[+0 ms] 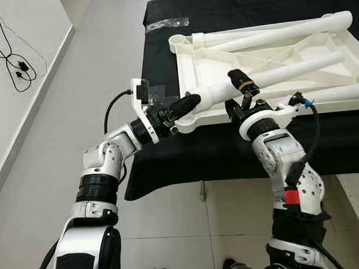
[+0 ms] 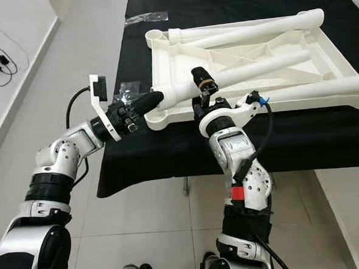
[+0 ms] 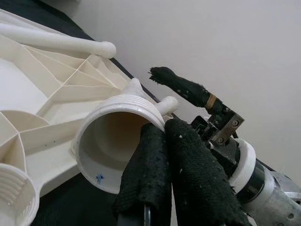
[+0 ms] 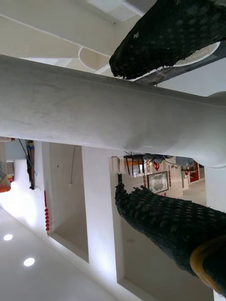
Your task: Building children table
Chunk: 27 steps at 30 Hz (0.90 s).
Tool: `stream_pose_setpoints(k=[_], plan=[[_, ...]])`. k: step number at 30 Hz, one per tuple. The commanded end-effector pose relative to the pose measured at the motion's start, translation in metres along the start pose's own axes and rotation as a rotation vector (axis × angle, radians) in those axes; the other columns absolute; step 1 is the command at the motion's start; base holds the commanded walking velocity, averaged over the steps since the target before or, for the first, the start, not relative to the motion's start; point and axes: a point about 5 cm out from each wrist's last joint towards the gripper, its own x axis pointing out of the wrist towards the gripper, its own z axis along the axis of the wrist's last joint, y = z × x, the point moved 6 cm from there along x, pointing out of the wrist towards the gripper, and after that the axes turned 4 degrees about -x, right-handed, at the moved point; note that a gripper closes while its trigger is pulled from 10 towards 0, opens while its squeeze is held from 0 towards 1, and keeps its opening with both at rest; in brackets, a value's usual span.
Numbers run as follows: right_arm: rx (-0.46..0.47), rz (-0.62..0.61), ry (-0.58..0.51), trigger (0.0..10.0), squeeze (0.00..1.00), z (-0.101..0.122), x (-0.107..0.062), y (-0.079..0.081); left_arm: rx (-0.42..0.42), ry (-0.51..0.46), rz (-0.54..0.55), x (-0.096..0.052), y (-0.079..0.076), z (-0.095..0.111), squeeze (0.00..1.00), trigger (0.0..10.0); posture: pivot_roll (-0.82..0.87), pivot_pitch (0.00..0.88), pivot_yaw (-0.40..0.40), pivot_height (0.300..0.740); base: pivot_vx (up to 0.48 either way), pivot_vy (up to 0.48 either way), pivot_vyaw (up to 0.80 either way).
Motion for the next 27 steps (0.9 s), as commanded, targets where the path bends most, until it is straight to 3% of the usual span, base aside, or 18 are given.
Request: stream_pose_setpoints(k=[1, 12, 13, 27], plan=[[0.020, 0.011, 0.016, 10.0, 0.00, -0.012, 0.006, 0.003, -0.011, 0.001, -0.041, 0.000, -0.008, -0.003, 0.00, 0.0, 0.00, 0.165, 0.024, 0.740, 0.000, 0.000, 0.00], [0.014, 0.020, -0.042, 10.0, 0.00, 0.004, 0.016, 0.008, -0.041, 0.026, -0.096, -0.001, -0.029, -0.017, 0.00, 0.0, 0.01, 0.165, 0.022, 0.740, 0.000, 0.000, 0.00], [0.016, 0.026, -0.053, 0.0, 0.00, 0.006, 0.017, 0.009, -0.044, 0.027, -0.102, -0.001, -0.031, -0.019, 0.00, 0.0, 0.01, 0.165, 0.022, 0.740, 0.000, 0.000, 0.00], [0.007, 0.021, -0.078, 0.0, 0.00, 0.013, 0.019, 0.007, -0.054, 0.038, -0.086, -0.006, -0.034, -0.024, 0.00, 0.0, 0.01, 0.162, 0.021, 0.740, 0.000, 0.000, 0.00]])
